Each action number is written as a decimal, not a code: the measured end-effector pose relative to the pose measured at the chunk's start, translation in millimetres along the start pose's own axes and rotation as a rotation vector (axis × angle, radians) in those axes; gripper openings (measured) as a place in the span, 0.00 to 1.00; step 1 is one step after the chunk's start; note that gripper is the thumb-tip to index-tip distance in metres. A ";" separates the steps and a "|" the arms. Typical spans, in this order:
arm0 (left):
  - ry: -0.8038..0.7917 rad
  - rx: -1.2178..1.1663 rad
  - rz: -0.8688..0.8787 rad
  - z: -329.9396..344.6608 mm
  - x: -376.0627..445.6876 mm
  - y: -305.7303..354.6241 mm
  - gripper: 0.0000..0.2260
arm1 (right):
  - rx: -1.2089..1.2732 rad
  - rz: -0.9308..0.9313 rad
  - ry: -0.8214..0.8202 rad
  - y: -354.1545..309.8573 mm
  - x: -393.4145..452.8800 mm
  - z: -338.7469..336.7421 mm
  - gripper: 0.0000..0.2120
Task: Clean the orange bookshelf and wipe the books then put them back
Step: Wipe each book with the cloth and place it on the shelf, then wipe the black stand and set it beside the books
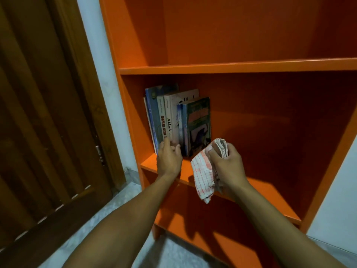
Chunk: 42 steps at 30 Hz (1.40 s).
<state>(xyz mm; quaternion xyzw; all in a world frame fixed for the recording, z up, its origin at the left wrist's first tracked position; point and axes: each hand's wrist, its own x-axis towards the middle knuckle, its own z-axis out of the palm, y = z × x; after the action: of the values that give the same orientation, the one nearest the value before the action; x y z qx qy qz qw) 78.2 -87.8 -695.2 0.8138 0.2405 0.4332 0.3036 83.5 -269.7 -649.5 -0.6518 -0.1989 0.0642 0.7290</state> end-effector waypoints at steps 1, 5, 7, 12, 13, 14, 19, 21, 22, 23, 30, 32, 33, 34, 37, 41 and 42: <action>0.000 0.015 0.046 -13.5 -5.9 -10.7 0.05 | -0.001 0.023 -0.031 4.5 -4.1 7.8 0.09; -0.028 0.098 0.117 -71.8 -34.8 -67.1 0.03 | -0.037 0.141 -0.154 22.8 -25.7 44.8 0.06; -0.055 0.130 0.070 -102.9 -53.5 -101.7 0.04 | -0.016 0.227 -0.222 35.0 -38.1 69.8 0.04; -0.162 0.285 -0.222 -181.6 -111.2 -198.6 0.08 | -0.062 0.407 -0.408 75.2 -68.7 133.6 0.10; -0.185 0.319 -0.311 -195.8 -123.6 -217.2 0.10 | -0.084 0.430 -0.439 82.1 -74.4 146.4 0.11; -0.208 0.354 -0.400 -208.7 -136.0 -235.0 0.13 | -0.107 0.453 -0.467 90.4 -79.3 159.3 0.11; -0.336 0.470 -0.725 -251.5 -193.5 -308.8 0.23 | -0.153 0.577 -0.554 139.6 -104.7 209.3 0.08; -0.387 0.491 -0.799 -255.7 -210.3 -332.2 0.26 | -0.162 0.643 -0.577 159.9 -109.6 223.5 0.06; -0.413 0.492 -0.816 -255.0 -216.1 -341.3 0.27 | -0.171 0.678 -0.579 165.9 -111.0 229.4 0.05; -0.431 0.488 -0.826 -253.1 -220.1 -348.5 0.27 | -0.173 0.708 -0.576 169.7 -112.6 234.7 0.05; -0.398 0.462 -0.876 -229.6 -215.3 -378.5 0.25 | -0.064 0.860 -0.532 188.1 -106.6 246.6 0.14; -0.329 0.480 -0.865 -224.2 -214.0 -384.0 0.16 | -0.016 0.928 -0.526 189.1 -105.8 242.6 0.15; -0.293 0.499 -0.857 -222.6 -214.3 -384.1 0.11 | 0.015 0.960 -0.517 191.0 -104.3 240.3 0.16; -0.266 0.516 -0.849 -221.1 -215.6 -383.8 0.08 | 0.036 0.985 -0.499 189.9 -103.5 237.2 0.17; -0.232 0.506 -0.836 -218.4 -225.1 -381.6 0.07 | 0.125 1.032 -0.472 182.4 -102.6 225.0 0.13; -0.187 0.453 -0.766 -215.4 -228.4 -367.7 0.10 | 0.174 1.007 -0.430 176.1 -104.5 204.8 0.14; -0.183 0.452 -0.743 -215.5 -223.9 -361.3 0.09 | 0.173 1.003 -0.414 176.3 -103.8 199.4 0.14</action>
<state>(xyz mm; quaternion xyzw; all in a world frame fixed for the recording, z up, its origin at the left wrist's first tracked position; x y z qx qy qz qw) -265.6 80.0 -979.4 0.7529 0.5775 0.1575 0.2735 -56.5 -97.0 -828.8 -0.5779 0.0029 0.5469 0.6057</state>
